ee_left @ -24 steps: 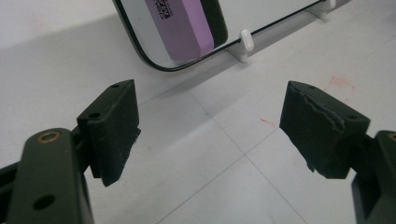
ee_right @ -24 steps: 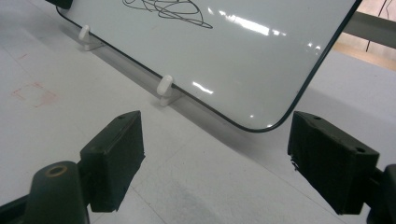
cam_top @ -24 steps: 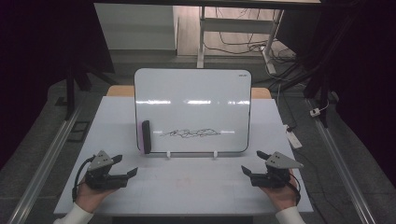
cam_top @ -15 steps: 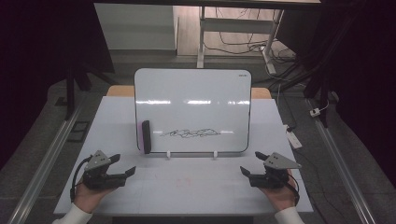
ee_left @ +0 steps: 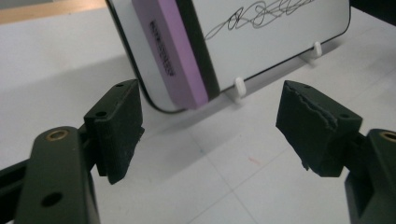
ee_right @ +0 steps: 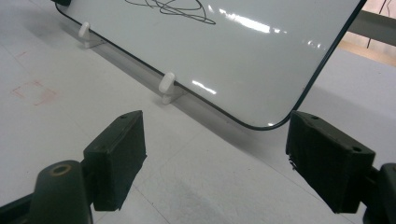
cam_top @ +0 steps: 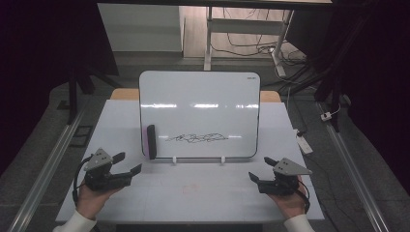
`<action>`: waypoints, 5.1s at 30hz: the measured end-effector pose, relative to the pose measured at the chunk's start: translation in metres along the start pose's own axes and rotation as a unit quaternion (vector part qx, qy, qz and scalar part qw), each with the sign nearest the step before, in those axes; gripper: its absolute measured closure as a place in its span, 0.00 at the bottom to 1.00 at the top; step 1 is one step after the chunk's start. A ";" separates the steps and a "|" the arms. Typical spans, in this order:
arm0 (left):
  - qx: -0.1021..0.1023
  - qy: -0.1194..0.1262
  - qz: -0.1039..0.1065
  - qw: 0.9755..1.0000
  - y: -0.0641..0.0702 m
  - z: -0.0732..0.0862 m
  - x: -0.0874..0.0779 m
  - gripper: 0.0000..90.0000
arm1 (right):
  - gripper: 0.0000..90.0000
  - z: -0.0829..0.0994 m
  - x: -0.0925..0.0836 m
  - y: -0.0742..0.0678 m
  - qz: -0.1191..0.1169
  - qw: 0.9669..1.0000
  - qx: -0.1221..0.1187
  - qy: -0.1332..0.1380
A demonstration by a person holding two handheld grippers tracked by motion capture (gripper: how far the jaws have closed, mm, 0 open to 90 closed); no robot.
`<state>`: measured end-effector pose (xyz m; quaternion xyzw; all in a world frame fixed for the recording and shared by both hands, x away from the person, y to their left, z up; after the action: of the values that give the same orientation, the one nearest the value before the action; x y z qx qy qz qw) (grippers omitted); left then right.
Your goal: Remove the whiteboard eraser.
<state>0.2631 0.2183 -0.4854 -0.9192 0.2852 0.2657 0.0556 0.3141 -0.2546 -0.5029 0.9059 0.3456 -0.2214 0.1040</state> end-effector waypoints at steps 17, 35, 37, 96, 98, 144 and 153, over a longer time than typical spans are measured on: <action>0.001 0.001 -0.004 1.000 0.001 -0.043 0.029 0.27 | 0.22 0.000 0.001 -0.002 0.000 1.000 0.000 0.000; -0.016 -0.029 -0.074 0.997 -0.015 -0.049 0.072 0.39 | 0.22 0.002 0.004 -0.003 0.002 1.000 -0.002 -0.004; -0.023 -0.027 -0.078 0.996 -0.016 -0.049 0.073 0.43 | 0.22 0.002 0.004 -0.004 0.001 1.000 -0.002 -0.004; 0.011 0.008 0.006 1.000 0.081 -0.075 0.084 0.71 | 0.23 -0.039 0.058 -0.089 -0.126 0.991 0.041 0.013; 0.014 0.008 0.011 1.000 0.085 -0.075 0.085 0.71 | 0.23 -0.043 0.065 -0.094 -0.132 0.990 0.042 0.014; 0.045 0.055 0.200 0.977 0.087 -0.084 0.075 0.33 | 0.44 -0.063 0.087 -0.114 -0.226 0.971 0.065 0.033; 0.070 0.058 0.255 0.963 0.086 -0.083 0.079 0.32 | 0.44 -0.062 0.084 -0.113 -0.270 0.962 0.031 0.034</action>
<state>0.3078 0.0867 -0.4512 -0.8236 0.5307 0.1973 0.0332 0.3141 -0.1010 -0.4925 0.7885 0.5740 -0.2208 -0.0001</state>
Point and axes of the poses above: each handheld gripper's, and its own axes: x roughly forward along the jaws, z roughly out of its underside, y roughly to its right, the point moved 4 cm from there along x, roughly forward along the jaws, and after that the axes turned 5 degrees about x, right-handed, at the moved point
